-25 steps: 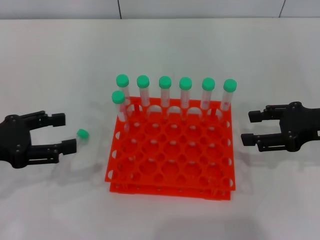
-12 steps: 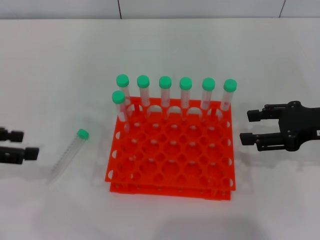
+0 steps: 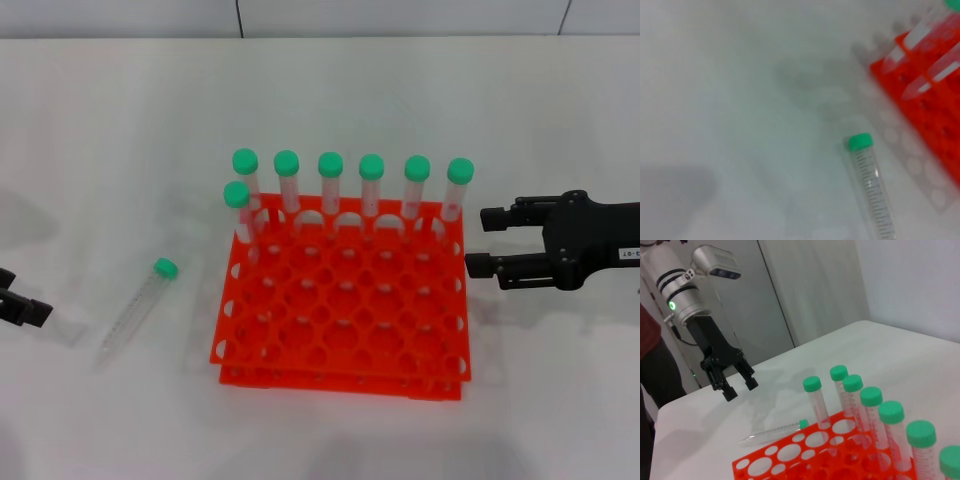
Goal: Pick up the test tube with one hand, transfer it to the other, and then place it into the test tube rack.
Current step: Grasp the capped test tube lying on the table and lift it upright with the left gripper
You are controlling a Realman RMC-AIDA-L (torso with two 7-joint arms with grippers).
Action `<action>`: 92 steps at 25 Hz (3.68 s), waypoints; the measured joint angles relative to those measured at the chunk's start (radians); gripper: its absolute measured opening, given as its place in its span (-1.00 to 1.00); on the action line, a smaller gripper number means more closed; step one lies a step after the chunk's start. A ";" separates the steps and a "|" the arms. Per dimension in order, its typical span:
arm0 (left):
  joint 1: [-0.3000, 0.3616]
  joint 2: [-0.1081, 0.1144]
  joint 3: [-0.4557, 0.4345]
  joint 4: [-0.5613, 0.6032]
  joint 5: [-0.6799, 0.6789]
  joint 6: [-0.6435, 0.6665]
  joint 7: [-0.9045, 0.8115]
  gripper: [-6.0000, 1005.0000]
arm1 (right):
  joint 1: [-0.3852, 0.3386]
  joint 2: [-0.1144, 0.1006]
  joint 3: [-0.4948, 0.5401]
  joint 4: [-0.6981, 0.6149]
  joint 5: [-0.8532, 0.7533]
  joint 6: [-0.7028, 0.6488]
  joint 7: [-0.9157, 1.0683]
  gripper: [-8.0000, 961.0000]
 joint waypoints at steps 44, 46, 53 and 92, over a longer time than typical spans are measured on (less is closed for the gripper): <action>-0.107 -0.093 0.174 -0.192 0.063 -0.121 -0.040 0.52 | -0.004 0.003 0.001 0.002 0.002 -0.001 -0.003 0.49; -0.107 -0.093 0.175 -0.192 0.063 -0.120 -0.040 0.48 | -0.004 0.003 0.001 0.002 0.002 -0.001 -0.003 0.49; -0.109 -0.093 0.175 -0.193 0.064 -0.121 -0.040 0.37 | -0.007 0.003 0.001 0.004 0.002 0.000 -0.005 0.49; -0.110 -0.091 0.211 -0.220 0.076 -0.176 -0.053 -0.13 | -0.004 0.003 0.001 -0.003 0.002 0.000 -0.005 0.49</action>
